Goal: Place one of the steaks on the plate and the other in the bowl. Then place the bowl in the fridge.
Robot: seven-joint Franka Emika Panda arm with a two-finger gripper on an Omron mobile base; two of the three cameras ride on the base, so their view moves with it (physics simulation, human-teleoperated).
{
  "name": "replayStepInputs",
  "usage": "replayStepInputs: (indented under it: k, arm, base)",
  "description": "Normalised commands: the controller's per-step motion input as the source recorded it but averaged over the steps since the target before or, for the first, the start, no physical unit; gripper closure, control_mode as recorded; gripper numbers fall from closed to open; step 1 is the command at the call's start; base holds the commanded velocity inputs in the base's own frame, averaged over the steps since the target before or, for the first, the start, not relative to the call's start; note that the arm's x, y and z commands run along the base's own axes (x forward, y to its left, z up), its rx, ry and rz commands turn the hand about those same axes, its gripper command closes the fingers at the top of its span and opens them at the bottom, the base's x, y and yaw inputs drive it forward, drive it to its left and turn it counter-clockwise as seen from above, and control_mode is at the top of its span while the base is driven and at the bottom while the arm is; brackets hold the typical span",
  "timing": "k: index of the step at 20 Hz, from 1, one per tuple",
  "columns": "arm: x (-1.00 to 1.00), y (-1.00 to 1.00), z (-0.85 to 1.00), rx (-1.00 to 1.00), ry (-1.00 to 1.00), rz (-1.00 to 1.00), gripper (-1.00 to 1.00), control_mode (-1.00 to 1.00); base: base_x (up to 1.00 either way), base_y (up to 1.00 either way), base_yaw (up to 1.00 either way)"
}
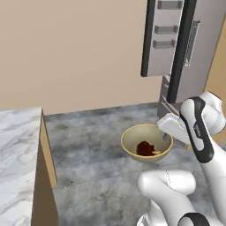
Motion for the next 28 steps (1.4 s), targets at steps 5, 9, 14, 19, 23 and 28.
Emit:
replayStepInputs:
  k: [5,9,14,19,23,28]
  arm:
    - [0.0,0.0,0.0,0.0,0.0,0.0,1.0,1.0]
    - [0.0,0.0,0.0,0.0,0.0,0.0,1.0,1.0]
    - [0.0,0.0,0.0,0.0,0.0,0.0,1.0,1.0]
    - [0.0,0.0,0.0,0.0,0.0,0.0,1.0,1.0]
    - [0.0,0.0,0.0,0.0,0.0,0.0,1.0,1.0]
    - [0.0,0.0,0.0,0.0,0.0,0.0,1.0,1.0]
  base:
    - [1.0,0.1,0.18]
    - [1.0,0.0,-0.28]
    - [1.0,0.3,-0.43]
    - [1.0,0.46,-0.42]
    - [0.99,0.32,-0.39]
    - [0.96,0.31,-0.4]
